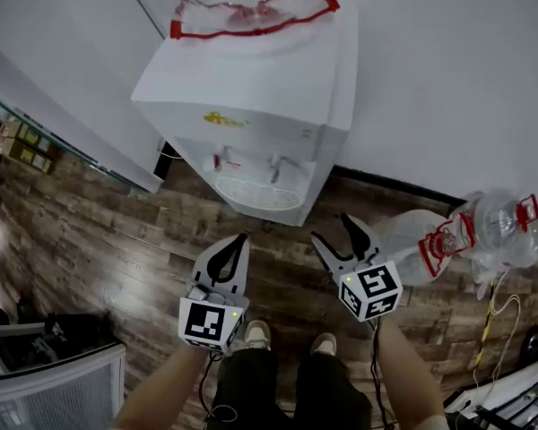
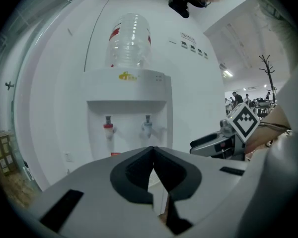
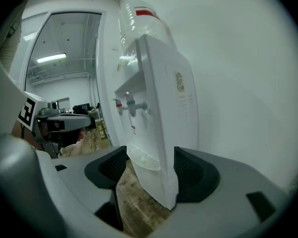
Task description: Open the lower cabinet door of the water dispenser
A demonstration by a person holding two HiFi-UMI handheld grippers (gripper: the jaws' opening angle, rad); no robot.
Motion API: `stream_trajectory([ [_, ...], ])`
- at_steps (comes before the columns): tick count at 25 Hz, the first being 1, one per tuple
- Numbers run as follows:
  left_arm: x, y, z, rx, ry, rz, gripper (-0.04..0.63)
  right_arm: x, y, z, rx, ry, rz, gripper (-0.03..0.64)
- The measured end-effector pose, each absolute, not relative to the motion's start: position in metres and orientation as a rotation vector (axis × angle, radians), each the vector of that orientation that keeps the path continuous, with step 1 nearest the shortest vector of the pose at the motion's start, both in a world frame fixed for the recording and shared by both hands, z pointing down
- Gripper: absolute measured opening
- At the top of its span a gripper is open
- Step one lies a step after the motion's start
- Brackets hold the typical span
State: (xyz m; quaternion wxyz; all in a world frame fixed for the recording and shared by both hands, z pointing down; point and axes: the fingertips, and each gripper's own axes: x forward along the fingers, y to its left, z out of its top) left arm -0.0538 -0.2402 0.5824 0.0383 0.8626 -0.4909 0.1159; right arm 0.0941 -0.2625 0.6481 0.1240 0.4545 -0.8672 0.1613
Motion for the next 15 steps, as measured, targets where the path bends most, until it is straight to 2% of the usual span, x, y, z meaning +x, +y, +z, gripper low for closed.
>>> stream_trajectory([
  [15,-0.046,-0.278,0.729,2.656,-1.42,0.408,0.006,0.079,-0.313,0.82,1.226,-2.476,0.511,0.32],
])
